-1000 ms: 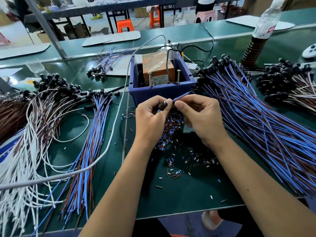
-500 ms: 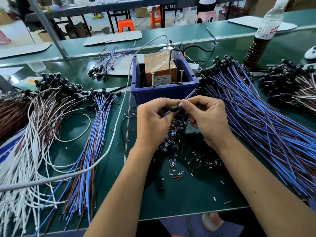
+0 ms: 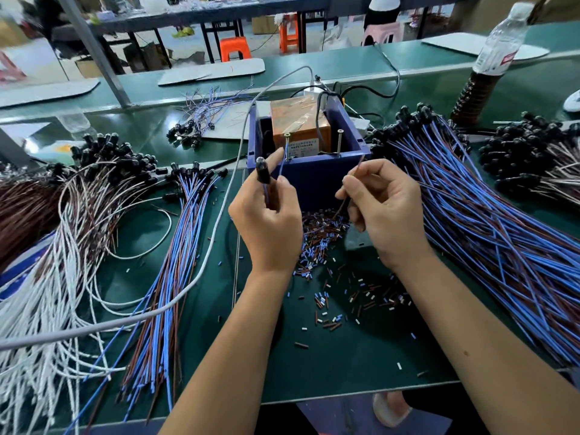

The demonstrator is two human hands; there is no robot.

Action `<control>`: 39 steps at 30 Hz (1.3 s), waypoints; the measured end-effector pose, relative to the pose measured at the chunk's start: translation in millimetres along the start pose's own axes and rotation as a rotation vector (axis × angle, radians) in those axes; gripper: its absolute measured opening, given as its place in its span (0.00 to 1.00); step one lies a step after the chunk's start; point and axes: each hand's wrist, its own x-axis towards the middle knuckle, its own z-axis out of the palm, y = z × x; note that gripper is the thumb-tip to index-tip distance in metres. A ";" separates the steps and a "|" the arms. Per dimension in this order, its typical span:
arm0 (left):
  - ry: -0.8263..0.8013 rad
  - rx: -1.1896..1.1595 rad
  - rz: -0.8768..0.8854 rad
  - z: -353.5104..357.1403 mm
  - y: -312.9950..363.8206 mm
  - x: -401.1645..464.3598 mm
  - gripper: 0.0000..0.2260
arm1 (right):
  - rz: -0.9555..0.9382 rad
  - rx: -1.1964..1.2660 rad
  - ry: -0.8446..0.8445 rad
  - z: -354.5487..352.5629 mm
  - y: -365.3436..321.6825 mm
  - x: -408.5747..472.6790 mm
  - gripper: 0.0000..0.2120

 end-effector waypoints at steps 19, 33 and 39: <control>0.070 -0.017 -0.153 3.3 1.4 2.4 0.08 | -0.337 -0.544 0.384 29.0 -9.6 12.2 0.10; 0.089 -0.001 -0.125 1.9 9.1 2.3 0.07 | -0.373 -0.574 0.366 29.3 -11.7 9.9 0.10; 0.095 0.013 -0.095 2.1 11.2 3.3 0.07 | -0.399 -0.595 0.362 28.0 -11.7 10.0 0.09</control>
